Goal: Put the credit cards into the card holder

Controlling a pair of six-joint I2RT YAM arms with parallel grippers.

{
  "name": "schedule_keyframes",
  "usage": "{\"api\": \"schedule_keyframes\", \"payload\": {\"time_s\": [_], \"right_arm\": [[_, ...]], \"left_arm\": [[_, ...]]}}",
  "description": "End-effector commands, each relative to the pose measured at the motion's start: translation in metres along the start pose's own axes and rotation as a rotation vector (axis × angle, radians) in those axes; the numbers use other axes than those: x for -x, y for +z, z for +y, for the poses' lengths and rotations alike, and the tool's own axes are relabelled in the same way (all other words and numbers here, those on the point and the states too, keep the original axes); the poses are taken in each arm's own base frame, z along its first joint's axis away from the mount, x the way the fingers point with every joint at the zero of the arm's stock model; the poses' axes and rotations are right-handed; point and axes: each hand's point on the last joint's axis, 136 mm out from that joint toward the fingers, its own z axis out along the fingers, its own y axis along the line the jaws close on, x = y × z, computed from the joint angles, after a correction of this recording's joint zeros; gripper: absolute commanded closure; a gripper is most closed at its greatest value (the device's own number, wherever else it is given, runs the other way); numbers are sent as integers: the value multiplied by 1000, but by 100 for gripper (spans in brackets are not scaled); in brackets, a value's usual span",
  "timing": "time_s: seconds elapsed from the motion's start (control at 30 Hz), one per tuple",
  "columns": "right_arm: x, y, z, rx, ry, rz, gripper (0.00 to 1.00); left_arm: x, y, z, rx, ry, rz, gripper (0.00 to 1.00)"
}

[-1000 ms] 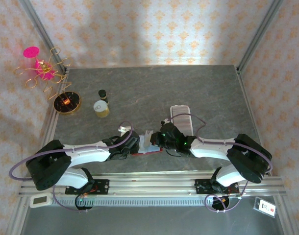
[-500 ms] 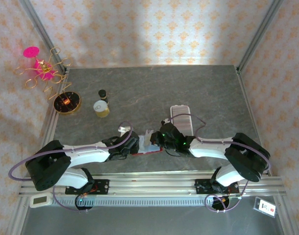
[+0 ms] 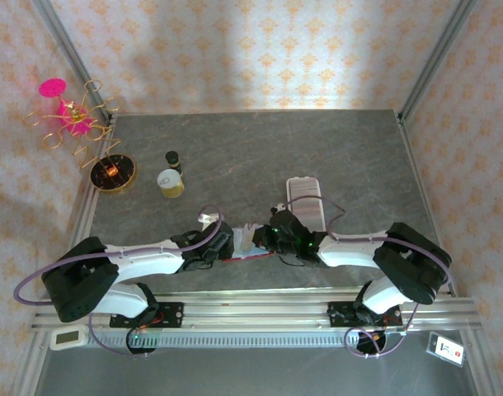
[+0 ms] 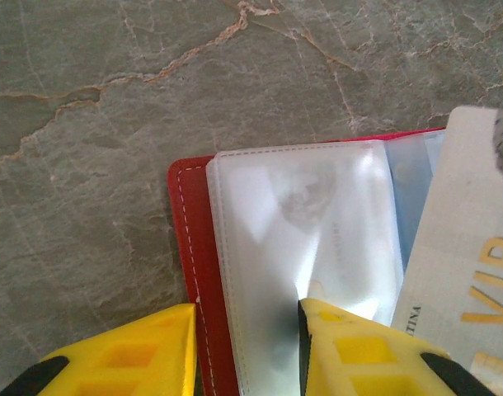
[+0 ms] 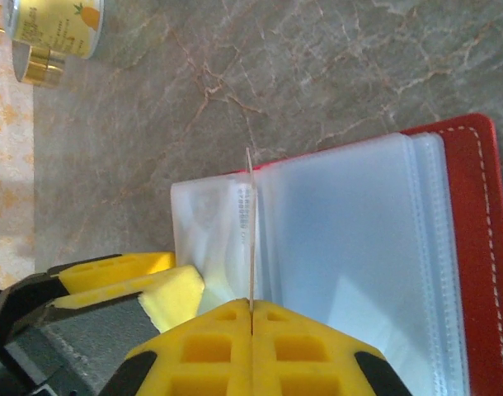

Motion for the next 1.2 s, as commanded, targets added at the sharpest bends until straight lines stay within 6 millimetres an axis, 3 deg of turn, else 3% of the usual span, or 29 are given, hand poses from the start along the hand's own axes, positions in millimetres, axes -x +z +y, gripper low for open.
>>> {"api": "schedule_keyframes", "payload": {"time_s": [0.0,0.17,0.33,0.53,1.03,1.17], "right_arm": [[-6,1,-6,-6,6,14,100],[-10,0,-10,-18,-1,22,100],[6,-10,-10,-48,-31,-56,100],[1,1,0,-15,-40,-7,100],[-2,6,-1,-19,-65,12,100],[6,2,-4,-50,-78,-32,100]], "left_arm": [[-23,3,20,57,13,70,67],[-24,3,21,58,11,72,67],[-24,2,21,53,7,70,67],[-24,2,21,51,6,70,67],[-24,4,17,37,7,76,67],[-25,5,17,39,10,79,67]]}}
